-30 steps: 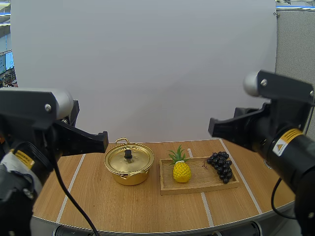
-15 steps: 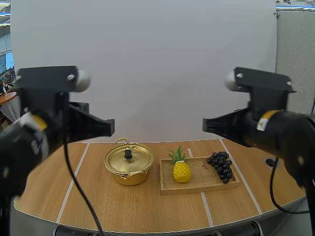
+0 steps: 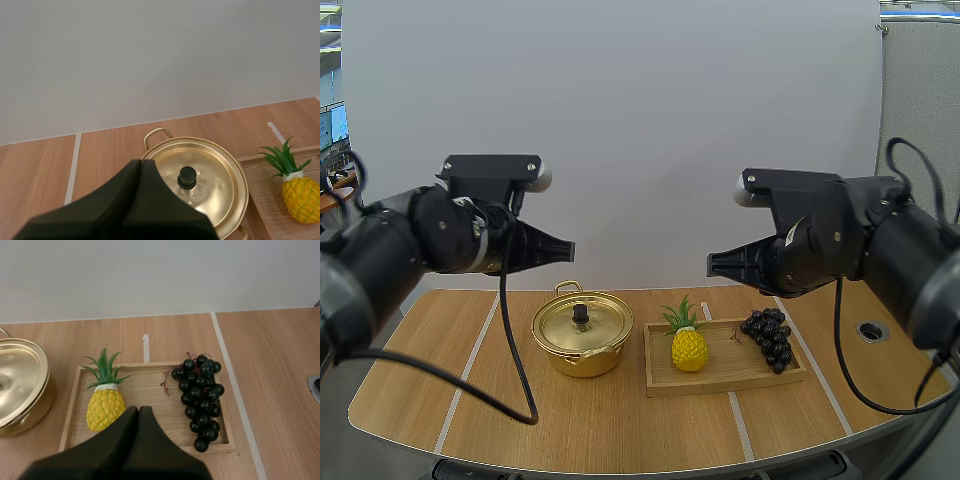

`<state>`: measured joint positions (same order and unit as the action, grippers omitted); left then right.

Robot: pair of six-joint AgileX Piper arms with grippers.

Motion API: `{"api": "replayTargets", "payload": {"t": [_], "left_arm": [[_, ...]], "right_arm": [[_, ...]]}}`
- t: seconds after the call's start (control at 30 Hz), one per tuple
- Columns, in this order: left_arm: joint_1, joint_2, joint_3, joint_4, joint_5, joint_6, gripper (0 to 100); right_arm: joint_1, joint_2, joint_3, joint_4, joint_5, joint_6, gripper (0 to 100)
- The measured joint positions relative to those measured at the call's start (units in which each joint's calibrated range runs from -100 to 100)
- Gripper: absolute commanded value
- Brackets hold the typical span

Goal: Open the pot, put the pineapple inside, and close it

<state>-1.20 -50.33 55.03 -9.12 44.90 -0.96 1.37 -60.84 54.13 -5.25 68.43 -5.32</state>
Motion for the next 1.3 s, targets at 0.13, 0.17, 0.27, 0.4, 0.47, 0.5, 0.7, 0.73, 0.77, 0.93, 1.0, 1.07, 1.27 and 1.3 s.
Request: {"api": "replayTargets", "payload": {"t": [0.13,0.17,0.27,0.4,0.47,0.5,0.7,0.73,0.77,0.93,1.0,1.07,1.27,1.3], "left_arm": [[0.0,3.74,0.0,0.0,-2.46,0.17,18],[0.0,4.08,0.0,0.0,-3.08,0.17,27],[0.0,4.35,0.0,0.0,-3.67,0.26,60],[0.0,4.35,0.0,0.0,-3.86,0.45,100],[0.0,4.35,0.0,0.0,-3.86,0.94,100],[0.0,4.35,0.0,0.0,-3.86,1.06,100],[-0.1,4.4,0.0,0.0,-3.23,10.04,100],[-0.3,4.66,0.0,0.0,-3.03,11.64,100],[-0.5,5.23,-0.14,0.0,-2.47,13.16,100],[-2.52,11.2,-3.41,0.0,2.58,18.13,100],[-3.06,14.91,-5.38,-0.12,3.77,18.97,100],[-3.23,18.94,-7.21,-0.12,4.26,19.9,100],[-3.33,30.51,-11.77,-0.12,5.46,20.97,100],[-3.33,33.11,-12.67,-0.12,6.15,21.24,100]], "right_arm": [[0.0,2.33,0.0,0.0,-0.23,0.0,25],[0.0,2.63,0.0,0.0,-0.3,0.0,34],[0.0,2.63,0.0,0.0,-1.01,0.0,62],[0.0,2.63,0.0,0.1,-2.34,0.0,94],[0.0,2.63,0.0,0.1,-2.56,0.0,100],[0.0,2.63,0.0,0.1,-2.56,0.0,100],[0.0,2.63,0.0,0.1,-2.17,0.0,100],[0.0,2.63,0.0,0.1,-2.17,0.0,100],[0.0,2.63,0.0,0.1,-2.17,0.0,100],[0.0,2.63,0.0,0.1,-2.17,0.0,100],[0.0,2.63,0.0,0.1,-2.17,0.0,100],[0.0,2.63,0.0,0.1,-2.17,0.0,100],[0.0,2.63,0.0,0.1,-2.17,0.0,100],[0.0,2.63,0.0,0.1,-2.17,0.0,100]]}}
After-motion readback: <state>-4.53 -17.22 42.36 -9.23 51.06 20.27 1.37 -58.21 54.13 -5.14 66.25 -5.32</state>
